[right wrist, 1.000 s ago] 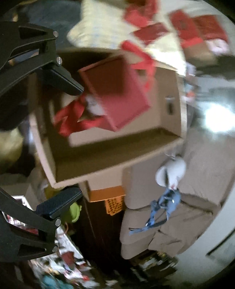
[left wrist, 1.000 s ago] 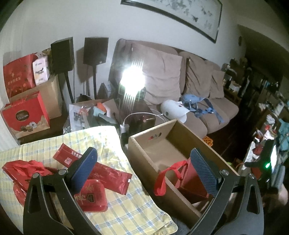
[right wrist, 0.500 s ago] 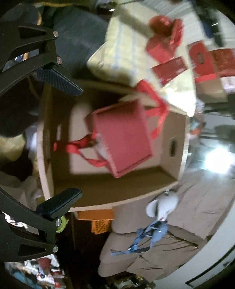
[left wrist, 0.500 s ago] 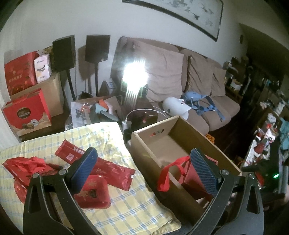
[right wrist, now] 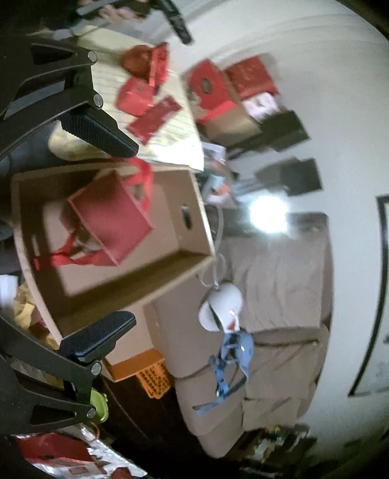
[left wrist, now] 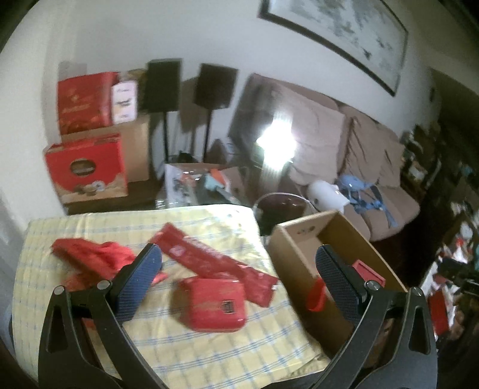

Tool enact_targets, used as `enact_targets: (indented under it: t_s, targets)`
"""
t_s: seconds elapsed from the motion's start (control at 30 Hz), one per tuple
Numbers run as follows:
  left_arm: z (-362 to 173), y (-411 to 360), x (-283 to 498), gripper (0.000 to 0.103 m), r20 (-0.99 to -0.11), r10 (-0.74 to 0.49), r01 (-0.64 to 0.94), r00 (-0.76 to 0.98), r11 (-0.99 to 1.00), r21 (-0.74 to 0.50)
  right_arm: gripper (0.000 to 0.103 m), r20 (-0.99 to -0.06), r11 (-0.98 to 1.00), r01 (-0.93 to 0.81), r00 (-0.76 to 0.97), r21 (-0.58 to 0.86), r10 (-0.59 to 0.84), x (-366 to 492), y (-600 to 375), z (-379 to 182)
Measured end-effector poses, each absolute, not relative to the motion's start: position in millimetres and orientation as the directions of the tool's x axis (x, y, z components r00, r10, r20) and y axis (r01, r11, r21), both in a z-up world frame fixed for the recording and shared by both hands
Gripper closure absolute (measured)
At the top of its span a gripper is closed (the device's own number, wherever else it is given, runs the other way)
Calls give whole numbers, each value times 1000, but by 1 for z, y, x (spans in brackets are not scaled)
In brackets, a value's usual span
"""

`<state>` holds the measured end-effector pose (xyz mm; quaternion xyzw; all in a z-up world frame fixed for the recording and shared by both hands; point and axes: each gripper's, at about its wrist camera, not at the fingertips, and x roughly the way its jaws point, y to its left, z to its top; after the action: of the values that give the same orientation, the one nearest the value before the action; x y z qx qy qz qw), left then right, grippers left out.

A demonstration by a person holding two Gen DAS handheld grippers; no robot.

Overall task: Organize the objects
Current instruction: 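Withdraw both grippers from the box and move toward the table, then lower the right gripper onto the red CHALI tea tin and grasp it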

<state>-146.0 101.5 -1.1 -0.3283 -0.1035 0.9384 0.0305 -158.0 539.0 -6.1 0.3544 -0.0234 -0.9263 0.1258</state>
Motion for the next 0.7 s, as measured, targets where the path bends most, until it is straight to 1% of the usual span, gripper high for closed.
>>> enact_targets:
  t_s: [0.13, 0.2, 0.37, 0.43, 0.5, 0.57, 0.7]
  targets:
    - [-6, 72, -123, 0, -597, 27, 91, -801, -982, -166, 0, -599, -963, 224, -754, 150, -268, -156, 540, 0]
    - [-11, 61, -113, 0, -604, 18, 86, -797, -986, -142, 0, -590, -962, 224, -760, 153, -271, -154, 537, 0]
    - [-20, 18, -90, 0, -597, -91, 172, -797, -982, -80, 0, -583, -955, 232, -757, 184, -296, -142, 516, -10]
    - [-26, -2, -83, 0, -596, -112, 207, -795, -974, -93, 0, -582, -945, 257, -745, 203, -327, -135, 502, -16]
    - [-35, -21, -77, 0, -596, -110, 232, -795, -964, -131, 0, -577, -928, 293, -727, 229, -372, -129, 487, -22]
    - [-46, -33, -75, 0, -606, -73, 230, -792, -955, -186, 0, -584, -920, 300, -710, 253, -393, -126, 472, -27]
    - [-77, -37, -79, 0, -628, 77, 144, -775, -945, -294, 0, -612, -912, 313, -676, 267, -411, -127, 436, -33]
